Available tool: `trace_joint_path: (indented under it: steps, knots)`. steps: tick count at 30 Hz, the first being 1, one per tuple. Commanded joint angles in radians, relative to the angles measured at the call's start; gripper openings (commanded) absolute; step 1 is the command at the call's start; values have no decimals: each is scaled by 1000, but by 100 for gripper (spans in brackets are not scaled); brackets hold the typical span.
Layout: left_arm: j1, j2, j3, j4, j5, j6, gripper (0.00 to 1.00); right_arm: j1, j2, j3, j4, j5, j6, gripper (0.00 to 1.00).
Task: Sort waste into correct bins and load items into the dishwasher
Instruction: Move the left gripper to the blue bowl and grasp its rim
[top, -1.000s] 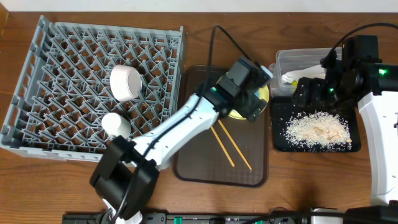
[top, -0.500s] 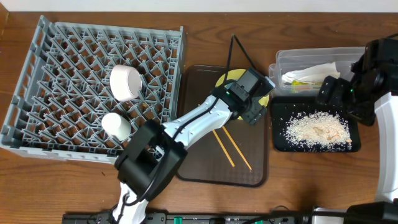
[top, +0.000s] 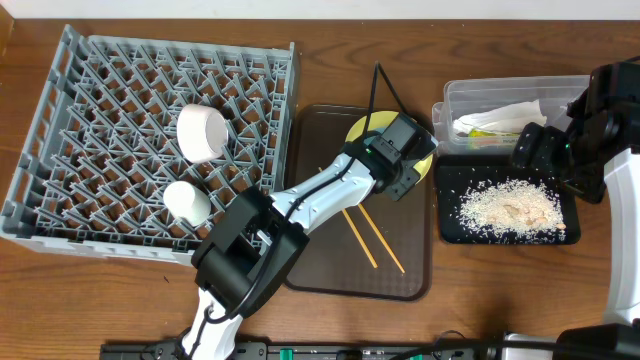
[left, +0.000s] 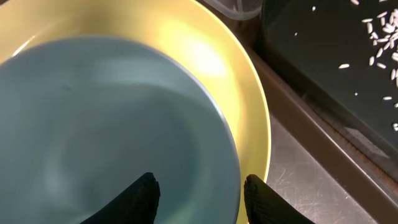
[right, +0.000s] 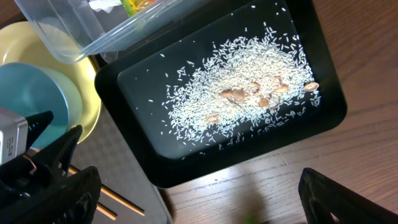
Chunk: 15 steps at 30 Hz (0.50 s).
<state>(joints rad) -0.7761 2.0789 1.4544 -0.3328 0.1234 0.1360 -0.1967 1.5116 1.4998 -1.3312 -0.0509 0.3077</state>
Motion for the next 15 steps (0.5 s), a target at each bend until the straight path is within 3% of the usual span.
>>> trace_joint_path:
  steps: [1, 4, 8, 15]
  knots:
    - [1, 14, -34, -5, -13, 10, 48, -4, -2, 17, -3, 9, 17, 99]
    - [2, 14, -43, -5, -13, 10, 47, -4, -2, 17, -5, 9, 17, 99]
    - [2, 14, -43, 4, -13, 10, 32, -4, -2, 17, -9, 9, 17, 99]
    - [2, -4, -37, 35, -13, 10, 19, -4, -2, 17, -16, 9, 17, 99]
